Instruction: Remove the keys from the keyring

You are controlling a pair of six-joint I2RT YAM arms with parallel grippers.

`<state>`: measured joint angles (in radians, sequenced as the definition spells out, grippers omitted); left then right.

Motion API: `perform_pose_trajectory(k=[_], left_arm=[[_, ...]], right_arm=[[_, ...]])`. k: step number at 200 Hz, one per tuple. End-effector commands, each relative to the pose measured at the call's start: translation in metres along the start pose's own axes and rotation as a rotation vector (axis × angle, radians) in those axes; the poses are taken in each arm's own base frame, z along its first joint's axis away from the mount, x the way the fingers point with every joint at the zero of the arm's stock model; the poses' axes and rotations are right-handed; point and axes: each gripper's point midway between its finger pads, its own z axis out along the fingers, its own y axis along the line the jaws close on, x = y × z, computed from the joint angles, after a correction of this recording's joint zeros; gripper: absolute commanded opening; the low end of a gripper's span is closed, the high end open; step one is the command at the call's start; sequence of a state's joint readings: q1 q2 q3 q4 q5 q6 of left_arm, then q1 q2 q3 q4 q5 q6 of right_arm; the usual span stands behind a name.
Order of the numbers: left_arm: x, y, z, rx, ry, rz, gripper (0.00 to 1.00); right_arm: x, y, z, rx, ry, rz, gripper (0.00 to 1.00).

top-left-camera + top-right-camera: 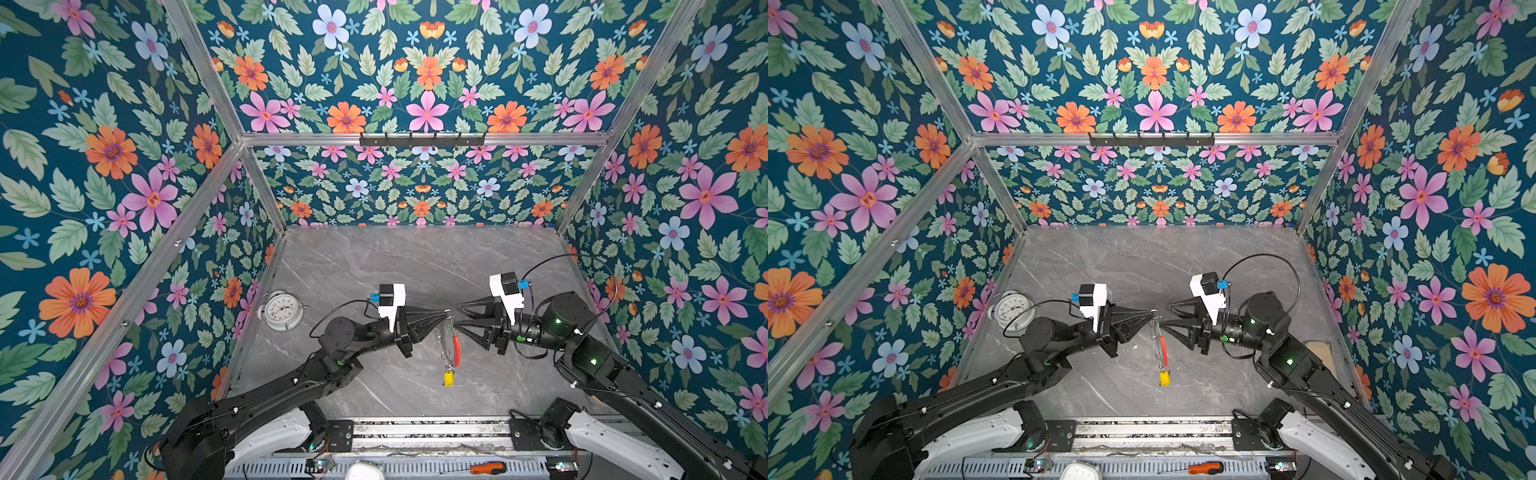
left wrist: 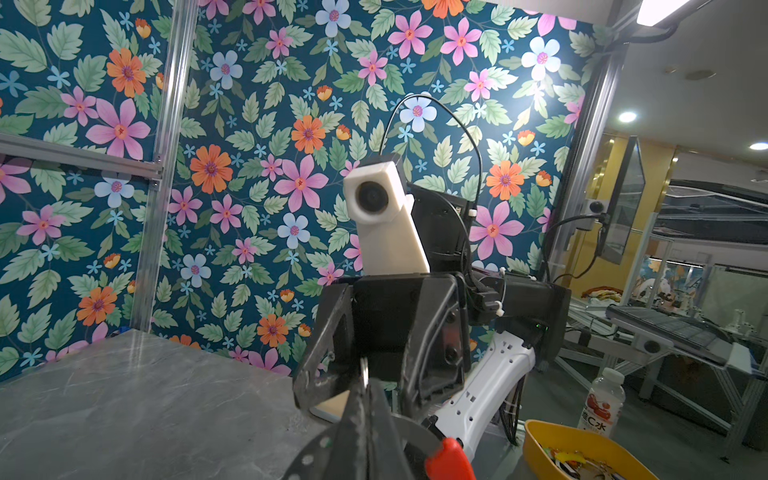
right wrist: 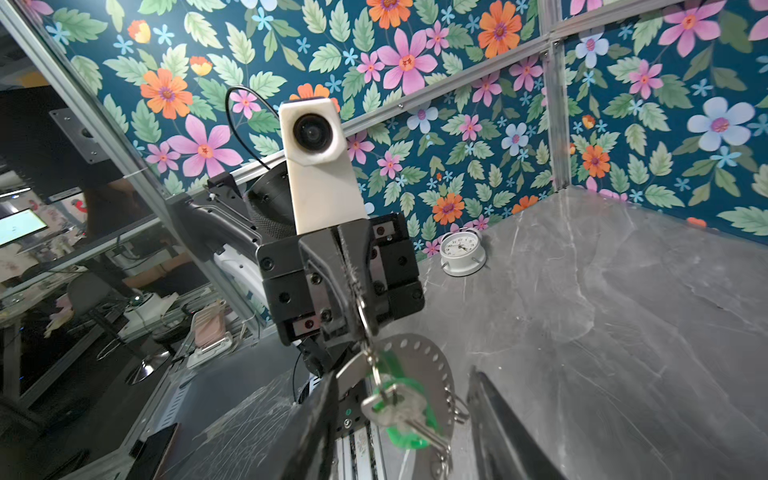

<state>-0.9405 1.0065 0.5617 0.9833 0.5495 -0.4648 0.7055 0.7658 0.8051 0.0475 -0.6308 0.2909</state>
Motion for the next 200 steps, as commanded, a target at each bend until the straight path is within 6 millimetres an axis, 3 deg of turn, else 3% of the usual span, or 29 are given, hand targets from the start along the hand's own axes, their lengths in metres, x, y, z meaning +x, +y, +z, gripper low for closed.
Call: perform_pose_trajectory(k=[1,40,87,200], left_arm=[[-0.018,-0.013,-0.002,0.056,-0.071,0.031,0.0],[-0.016,-0.015,0.0,0.077,-0.067,0.02,0.0],[-0.017,-0.016,0.001,0.092,-0.074,0.017,0.0],[-0.016,-0.015,0.003,0.098,-0.085,0.014,0.0]], right_arm=[[-0.007,0.011,0.001,-0.05,-0.019,-0.041,0.49],[-0.002,0.016,0.004,-0.075,0.003,-0.04,0.32],[0.001,0.015,0.004,-0.071,0.011,-0.039,0.2],[0.013,0.016,0.006,-0.087,0.047,-0.017,0.1]])
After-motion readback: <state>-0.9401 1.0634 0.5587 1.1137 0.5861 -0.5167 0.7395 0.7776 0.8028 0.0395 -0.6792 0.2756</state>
